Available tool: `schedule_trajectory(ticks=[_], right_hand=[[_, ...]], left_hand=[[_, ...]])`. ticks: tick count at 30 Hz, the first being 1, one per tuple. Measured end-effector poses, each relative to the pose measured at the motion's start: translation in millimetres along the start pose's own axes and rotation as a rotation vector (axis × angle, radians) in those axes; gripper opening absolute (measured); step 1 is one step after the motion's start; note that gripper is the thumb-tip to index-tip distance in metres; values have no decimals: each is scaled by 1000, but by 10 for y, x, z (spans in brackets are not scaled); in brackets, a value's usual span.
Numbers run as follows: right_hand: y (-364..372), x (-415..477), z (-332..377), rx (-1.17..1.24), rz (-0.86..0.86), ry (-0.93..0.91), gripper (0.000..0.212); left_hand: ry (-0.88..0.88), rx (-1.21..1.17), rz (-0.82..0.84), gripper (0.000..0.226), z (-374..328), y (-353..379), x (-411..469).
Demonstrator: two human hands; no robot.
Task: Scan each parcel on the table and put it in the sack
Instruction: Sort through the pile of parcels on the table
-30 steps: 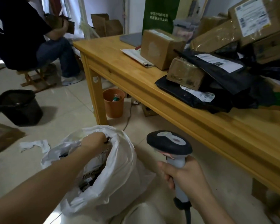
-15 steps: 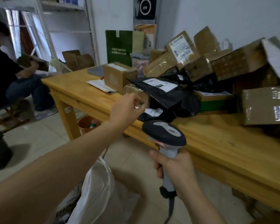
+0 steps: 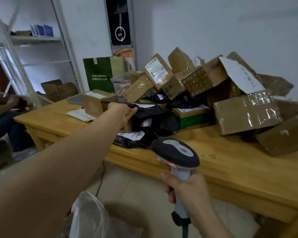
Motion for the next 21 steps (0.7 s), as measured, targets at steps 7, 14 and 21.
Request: schedule_trajectory(ticks=[7,14,21], right_hand=[[3,-107,-17,-26,29,2,31],[-13,-232,4,-40,39,4,23],[-51,-271,133,58,2,-56,17]], left_hand=[[-217,188,14,25,218,-417,-458],[-112,94,-96,40,281,-487,-356],[153,316,-90,26,-243,-532,-314]])
Point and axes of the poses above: each hand's wrist, its own x-axis towards the middle knuckle, its own y-axis out of the palm, z = x × y, the point moved 8 cm from there along x, towards the middle knuckle, and after that the axes turned 11 degrees about -x, right-handed, at the moved point
